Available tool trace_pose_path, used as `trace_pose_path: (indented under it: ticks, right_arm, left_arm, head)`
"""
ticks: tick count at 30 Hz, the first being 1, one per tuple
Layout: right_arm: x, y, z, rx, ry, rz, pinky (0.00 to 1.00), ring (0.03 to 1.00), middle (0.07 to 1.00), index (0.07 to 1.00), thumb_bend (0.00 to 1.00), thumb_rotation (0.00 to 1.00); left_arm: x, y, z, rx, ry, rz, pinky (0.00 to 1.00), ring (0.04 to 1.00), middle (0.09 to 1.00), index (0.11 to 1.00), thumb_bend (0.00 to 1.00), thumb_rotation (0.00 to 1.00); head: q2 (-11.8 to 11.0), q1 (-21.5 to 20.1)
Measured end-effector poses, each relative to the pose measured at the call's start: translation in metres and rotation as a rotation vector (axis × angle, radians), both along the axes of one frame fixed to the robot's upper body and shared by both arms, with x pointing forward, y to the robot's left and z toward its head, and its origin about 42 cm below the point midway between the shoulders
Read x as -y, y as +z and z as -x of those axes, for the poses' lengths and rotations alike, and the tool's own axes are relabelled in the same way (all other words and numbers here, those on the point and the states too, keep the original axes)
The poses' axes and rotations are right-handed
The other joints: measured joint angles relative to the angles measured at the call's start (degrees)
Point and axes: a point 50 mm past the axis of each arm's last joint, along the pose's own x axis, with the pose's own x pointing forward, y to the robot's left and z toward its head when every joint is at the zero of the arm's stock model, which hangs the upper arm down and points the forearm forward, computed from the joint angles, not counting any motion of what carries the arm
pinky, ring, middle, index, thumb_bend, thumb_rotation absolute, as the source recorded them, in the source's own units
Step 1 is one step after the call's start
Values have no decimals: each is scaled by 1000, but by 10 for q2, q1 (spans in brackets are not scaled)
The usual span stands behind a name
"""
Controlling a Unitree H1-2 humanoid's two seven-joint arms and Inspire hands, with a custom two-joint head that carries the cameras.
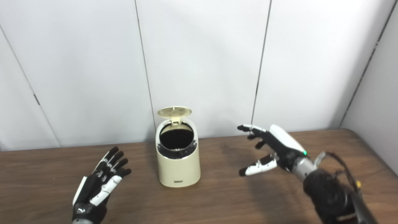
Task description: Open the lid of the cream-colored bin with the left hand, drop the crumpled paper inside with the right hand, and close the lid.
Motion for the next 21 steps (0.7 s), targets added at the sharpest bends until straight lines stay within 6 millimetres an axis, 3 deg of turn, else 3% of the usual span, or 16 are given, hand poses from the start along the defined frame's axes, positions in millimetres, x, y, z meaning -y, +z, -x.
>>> trace_pose_path:
  ticks: [4,8,12,15,21]
  right_arm:
    - [14,10,-9,-36,-9,55,710,825,872,822,860,129]
    - [17,23,-18,-51,0,96,633,802,856,811,864,87]
    - [27,31,-26,-48,-32,150,615,773,830,800,870,52]
    - [34,32,-30,-62,-53,177,632,776,833,812,854,33]
    - [37,31,-36,-185,-58,210,757,865,901,888,867,80]
  left_arm:
    - [-2,-3,-1,-3,3,-6,786,878,915,963,674,253]
    - [-2,-2,-2,-1,4,-2,796,884,918,967,676,215]
    - [-3,0,-4,4,3,8,733,883,926,975,674,151]
    - [-4,0,-4,4,4,6,714,885,930,980,669,118]
    - [-3,0,-4,3,-2,7,708,890,935,981,668,109]
  head:
    - [-1,-6]
    - [-2,-16]
    - [-3,-17]
    - [-3,-17]
    - [-3,-18]
